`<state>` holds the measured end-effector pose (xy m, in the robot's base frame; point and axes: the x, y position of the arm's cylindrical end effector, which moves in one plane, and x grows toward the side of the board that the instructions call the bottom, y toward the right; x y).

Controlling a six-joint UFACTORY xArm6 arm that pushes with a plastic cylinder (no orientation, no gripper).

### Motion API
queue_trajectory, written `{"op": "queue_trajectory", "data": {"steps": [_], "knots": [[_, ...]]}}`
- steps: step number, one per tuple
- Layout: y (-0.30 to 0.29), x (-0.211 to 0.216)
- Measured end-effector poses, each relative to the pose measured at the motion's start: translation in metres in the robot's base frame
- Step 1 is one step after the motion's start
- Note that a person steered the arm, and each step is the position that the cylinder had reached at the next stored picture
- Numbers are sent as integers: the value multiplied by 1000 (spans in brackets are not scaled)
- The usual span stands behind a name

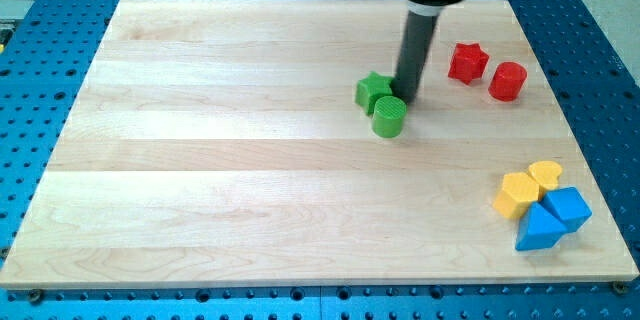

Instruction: Push the green circle into the green star

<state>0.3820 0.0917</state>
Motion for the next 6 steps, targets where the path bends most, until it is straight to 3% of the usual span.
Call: {"op": "queue_trajectory", "data": {"steps": [1,2,3,4,5,6], "knots": [[-15,-10],[49,13],[31,69],[-9,73],[-21,37],[22,56]]}}
